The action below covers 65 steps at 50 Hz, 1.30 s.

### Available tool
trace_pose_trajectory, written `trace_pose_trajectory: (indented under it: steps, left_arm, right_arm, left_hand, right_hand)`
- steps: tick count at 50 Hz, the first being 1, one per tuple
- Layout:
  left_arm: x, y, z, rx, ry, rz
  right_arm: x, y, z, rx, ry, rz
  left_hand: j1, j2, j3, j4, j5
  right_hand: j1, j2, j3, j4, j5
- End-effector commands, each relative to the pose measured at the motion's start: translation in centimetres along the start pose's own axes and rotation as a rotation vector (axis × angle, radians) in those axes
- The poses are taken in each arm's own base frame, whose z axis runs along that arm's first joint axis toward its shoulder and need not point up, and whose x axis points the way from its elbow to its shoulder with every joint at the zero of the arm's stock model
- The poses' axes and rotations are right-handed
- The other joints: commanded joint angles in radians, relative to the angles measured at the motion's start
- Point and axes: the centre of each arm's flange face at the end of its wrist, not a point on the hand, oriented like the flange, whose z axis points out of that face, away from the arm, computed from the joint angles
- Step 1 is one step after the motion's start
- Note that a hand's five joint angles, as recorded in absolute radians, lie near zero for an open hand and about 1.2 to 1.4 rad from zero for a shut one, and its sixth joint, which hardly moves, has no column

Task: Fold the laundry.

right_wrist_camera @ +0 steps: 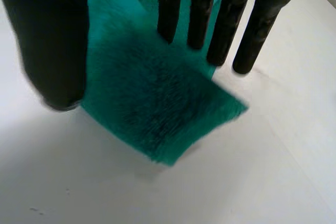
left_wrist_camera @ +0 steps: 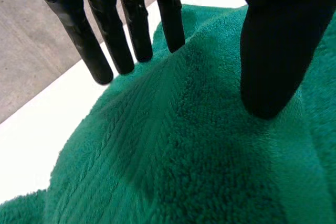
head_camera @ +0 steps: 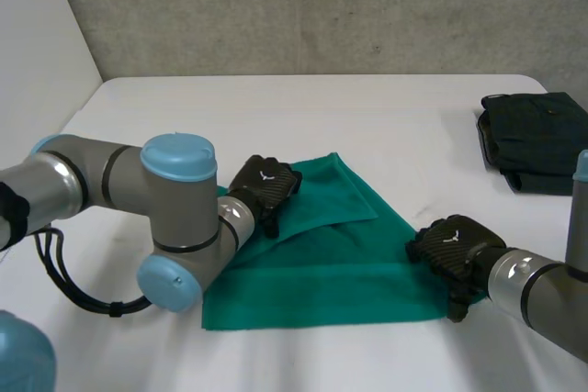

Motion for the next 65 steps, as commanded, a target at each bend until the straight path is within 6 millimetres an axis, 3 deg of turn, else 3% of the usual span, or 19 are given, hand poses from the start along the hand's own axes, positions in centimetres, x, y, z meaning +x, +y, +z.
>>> trace_pose_trajectory:
  steps: [1, 2, 7, 12, 14, 15, 19, 25, 30, 33, 38, 40, 46, 51, 52, 54, 55, 60, 65]
  left_arm:
    - [-0.1, 0.0, 1.1, 0.027, -0.004, 0.027]
    - [-0.2, -0.3, 1.3, 0.045, -0.012, 0.029]
    - [-1.8, -3.3, 1.9, 0.165, -0.081, 0.035]
    - [-5.2, -9.0, 1.8, 0.368, -0.225, 0.038]
    - [-7.6, -11.6, 1.7, 0.458, -0.318, 0.032]
    - [-8.6, -12.4, 1.6, 0.487, -0.35, 0.029]
    - [-11.5, -15.8, 0.4, 0.596, -0.432, -0.003]
    - [-14.3, -18.6, -3.0, 0.691, -0.455, -0.12]
    - [-16.6, -17.1, -4.8, 0.674, -0.485, -0.173]
    - [-16.8, -15.0, -5.3, 0.62, -0.492, -0.182]
    - [-14.6, -10.3, -5.3, 0.465, -0.432, -0.202]
    - [-12.9, -7.4, -5.7, 0.36, -0.383, -0.213]
    - [-10.2, -2.0, -7.5, 0.167, -0.3, -0.248]
    - [-8.8, 1.0, -8.7, 0.058, -0.271, -0.255]
    - [-8.7, 1.2, -8.9, 0.049, -0.268, -0.251]
    - [-8.4, 1.4, -9.0, 0.034, -0.263, -0.237]
    - [-8.4, 1.3, -9.2, 0.026, -0.261, -0.219]
    - [-9.0, -0.3, -10.0, 0.046, -0.273, -0.171]
    - [-9.3, -2.7, -10.6, 0.124, -0.284, -0.155]
  right_arm:
    - [0.1, 0.5, 1.0, -0.026, 0.022, -0.027]
    - [0.1, 0.5, 1.0, -0.023, 0.022, -0.034]
    - [1.6, -1.3, 1.6, 0.059, 0.099, -0.12]
    - [4.7, -7.1, 2.2, 0.285, 0.32, -0.256]
    - [5.9, -9.4, 2.0, 0.355, 0.418, -0.292]
    - [7.0, -11.8, 1.6, 0.426, 0.517, -0.327]
    - [9.5, -17.2, -0.1, 0.594, 0.742, -0.42]
    - [10.0, -20.9, -1.9, 0.759, 0.875, -0.542]
    - [8.7, -20.4, -1.9, 0.811, 0.792, -0.599]
    - [7.8, -19.0, -2.0, 0.798, 0.733, -0.628]
    - [4.7, -15.1, -0.7, 0.707, 0.556, -0.633]
    - [3.1, -12.6, -0.1, 0.637, 0.454, -0.627]
    - [0.0, -5.4, 0.9, 0.469, 0.201, -0.691]
    - [-1.8, -2.6, 0.6, 0.471, 0.085, -0.8]
    - [-1.9, -2.3, 0.6, 0.476, 0.081, -0.813]
    - [-1.9, -1.9, 0.6, 0.477, 0.075, -0.814]
    - [-1.8, -1.9, 0.7, 0.476, 0.078, -0.809]
    - [-0.6, -2.9, 0.5, 0.491, 0.118, -0.691]
    - [1.5, -5.5, -1.4, 0.557, 0.146, -0.305]
  left_hand:
    - [0.656, 0.674, 0.682, 0.679, 0.68]
    - [0.796, 0.814, 0.822, 0.819, 0.82]
    - [0.798, 0.815, 0.824, 0.82, 0.822]
    - [0.798, 0.815, 0.824, 0.82, 0.822]
    - [0.798, 0.815, 0.824, 0.82, 0.822]
    - [0.798, 0.815, 0.824, 0.82, 0.822]
    - [0.798, 0.815, 0.824, 0.82, 0.822]
    - [0.798, 0.815, 0.824, 0.82, 0.822]
    - [0.798, 0.815, 0.824, 0.82, 0.822]
    - [0.798, 0.815, 0.824, 0.82, 0.822]
    - [0.798, 0.815, 0.824, 0.82, 0.822]
    - [0.798, 0.815, 0.824, 0.82, 0.822]
    - [0.798, 0.815, 0.824, 0.82, 0.822]
    - [0.798, 0.815, 0.824, 0.82, 0.822]
    - [0.778, 0.795, 0.804, 0.8, 0.802]
    - [0.372, 0.389, 0.398, 0.394, 0.396]
    - [0.021, 0.038, 0.047, 0.043, 0.045]
    - [-0.126, -0.109, -0.1, -0.104, -0.102]
    - [-0.147, -0.13, -0.121, -0.125, -0.123]
  right_hand:
    - [0.901, 0.821, 0.831, 0.832, 0.852]
    - [0.902, 0.823, 0.833, 0.834, 0.854]
    - [0.902, 0.823, 0.833, 0.834, 0.854]
    - [0.902, 0.823, 0.833, 0.834, 0.854]
    - [0.902, 0.823, 0.833, 0.834, 0.854]
    - [0.902, 0.823, 0.833, 0.834, 0.854]
    - [0.902, 0.823, 0.833, 0.834, 0.854]
    - [0.902, 0.823, 0.833, 0.834, 0.854]
    - [0.902, 0.823, 0.833, 0.834, 0.854]
    - [0.902, 0.823, 0.833, 0.834, 0.854]
    - [0.902, 0.823, 0.833, 0.834, 0.854]
    - [0.902, 0.823, 0.833, 0.834, 0.854]
    - [0.902, 0.823, 0.833, 0.834, 0.854]
    - [0.802, 0.722, 0.732, 0.733, 0.753]
    - [0.574, 0.494, 0.504, 0.505, 0.525]
    - [0.035, -0.045, -0.035, -0.034, -0.014]
    - [-0.024, -0.103, -0.093, -0.092, -0.072]
    - [-0.2, -0.28, -0.27, -0.269, -0.249]
    - [-0.221, -0.3, -0.29, -0.29, -0.269]
